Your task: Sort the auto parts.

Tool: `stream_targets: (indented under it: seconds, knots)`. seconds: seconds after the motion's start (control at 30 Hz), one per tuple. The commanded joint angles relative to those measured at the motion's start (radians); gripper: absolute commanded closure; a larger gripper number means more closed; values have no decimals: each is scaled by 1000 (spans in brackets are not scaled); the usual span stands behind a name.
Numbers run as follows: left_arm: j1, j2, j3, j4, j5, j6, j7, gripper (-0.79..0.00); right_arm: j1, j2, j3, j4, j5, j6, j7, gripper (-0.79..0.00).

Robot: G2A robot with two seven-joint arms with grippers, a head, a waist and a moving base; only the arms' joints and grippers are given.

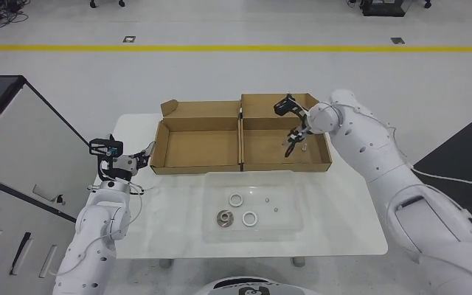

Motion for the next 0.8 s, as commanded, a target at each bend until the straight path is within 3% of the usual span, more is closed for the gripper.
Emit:
stream_targets:
  seconds: [0.0,0.17,0.33,0.5,0.77]
  knots:
    - [0,0,0,0,0,0,0,-785,-60,27,54,-143,-5,0,50,-785]
    - [0,0,0,0,0,0,0,-785,-212,86,190,-431,-6,-19,168,-785]
    - [0,0,0,0,0,0,0,-785,-311,115,254,-599,32,-59,229,-785]
    - [0,0,0,0,0,0,0,-785,-334,132,213,-676,85,-54,234,-785]
    - [0,0,0,0,0,0,0,-785,-252,153,74,-656,181,-47,241,-785]
